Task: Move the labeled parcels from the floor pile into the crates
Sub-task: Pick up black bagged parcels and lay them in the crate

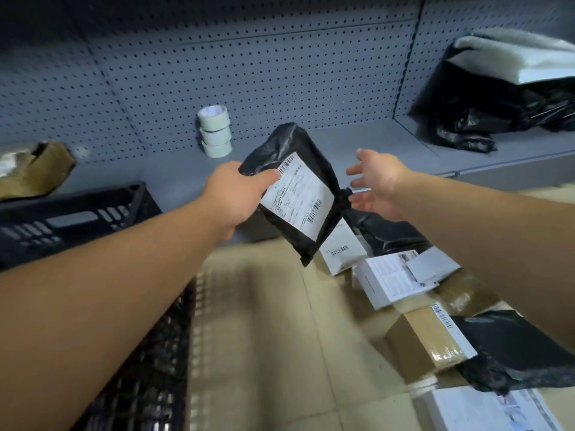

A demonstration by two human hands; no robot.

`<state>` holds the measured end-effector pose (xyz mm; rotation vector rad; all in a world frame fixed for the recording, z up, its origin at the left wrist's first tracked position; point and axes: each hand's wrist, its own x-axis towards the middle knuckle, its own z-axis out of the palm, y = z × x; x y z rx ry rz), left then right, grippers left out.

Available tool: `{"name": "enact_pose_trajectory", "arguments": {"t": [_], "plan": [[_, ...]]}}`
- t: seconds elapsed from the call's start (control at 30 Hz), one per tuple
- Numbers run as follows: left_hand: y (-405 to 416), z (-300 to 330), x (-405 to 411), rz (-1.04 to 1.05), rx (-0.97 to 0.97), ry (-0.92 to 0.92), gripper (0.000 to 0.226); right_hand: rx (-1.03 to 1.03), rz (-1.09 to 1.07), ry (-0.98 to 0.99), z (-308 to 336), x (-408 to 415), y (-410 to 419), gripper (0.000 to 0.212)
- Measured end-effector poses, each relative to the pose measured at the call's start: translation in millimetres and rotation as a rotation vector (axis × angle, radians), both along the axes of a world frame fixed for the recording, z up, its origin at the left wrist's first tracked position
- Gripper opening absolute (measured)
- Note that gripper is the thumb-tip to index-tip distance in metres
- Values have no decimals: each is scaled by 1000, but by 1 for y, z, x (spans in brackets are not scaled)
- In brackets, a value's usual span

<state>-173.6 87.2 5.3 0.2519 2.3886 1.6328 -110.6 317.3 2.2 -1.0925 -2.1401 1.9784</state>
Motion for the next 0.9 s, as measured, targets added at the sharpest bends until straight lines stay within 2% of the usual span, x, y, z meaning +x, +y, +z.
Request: {"name": "enact_pose_trajectory", "arguments": {"t": [0.1,0.2,0.4,0.53,0.73,0.9], "plan": [[-32,8,-10,82,152,-85,18,28,53,-58,-8,-2,-17,47],[-65,23,-17,118,209,-142,21,-4,144,-73,-12,-5,-43,51],[-132,46,-21,141,262,-195,30,-301,224,258,8,-19,-116,39],[-180,57,-27,185,271,-153,35,-374,225,345,25,-26,-162,32],[-254,58,-37,326,372,-106,27,-416,295,391,48,-40,-228,15],[-311,50,-47,461,460,-122,22,-347,401,358,61,-62,-291,13]]}}
